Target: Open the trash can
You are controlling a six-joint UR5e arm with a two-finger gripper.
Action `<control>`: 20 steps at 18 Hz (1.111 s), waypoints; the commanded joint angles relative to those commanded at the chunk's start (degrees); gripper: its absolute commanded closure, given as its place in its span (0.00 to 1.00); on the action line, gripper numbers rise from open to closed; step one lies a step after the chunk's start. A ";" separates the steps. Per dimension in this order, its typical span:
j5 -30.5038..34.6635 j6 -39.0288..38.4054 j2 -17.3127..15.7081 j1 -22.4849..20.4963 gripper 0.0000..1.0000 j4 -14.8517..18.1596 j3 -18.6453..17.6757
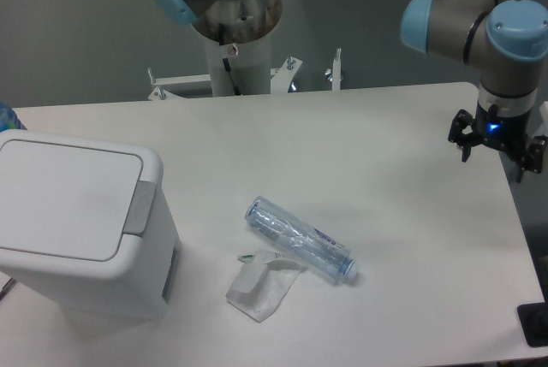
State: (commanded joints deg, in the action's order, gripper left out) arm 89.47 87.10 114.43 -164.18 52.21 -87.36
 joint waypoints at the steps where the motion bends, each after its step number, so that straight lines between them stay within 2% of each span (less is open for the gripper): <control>1: 0.00 0.00 0.00 0.00 0.00 0.00 0.00; 15: -0.18 -1.58 -0.62 0.09 0.00 0.09 0.00; 20: -3.77 -11.31 -1.84 0.44 0.00 0.70 0.61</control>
State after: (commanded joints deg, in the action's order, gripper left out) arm 85.70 75.79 112.59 -163.74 52.91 -86.75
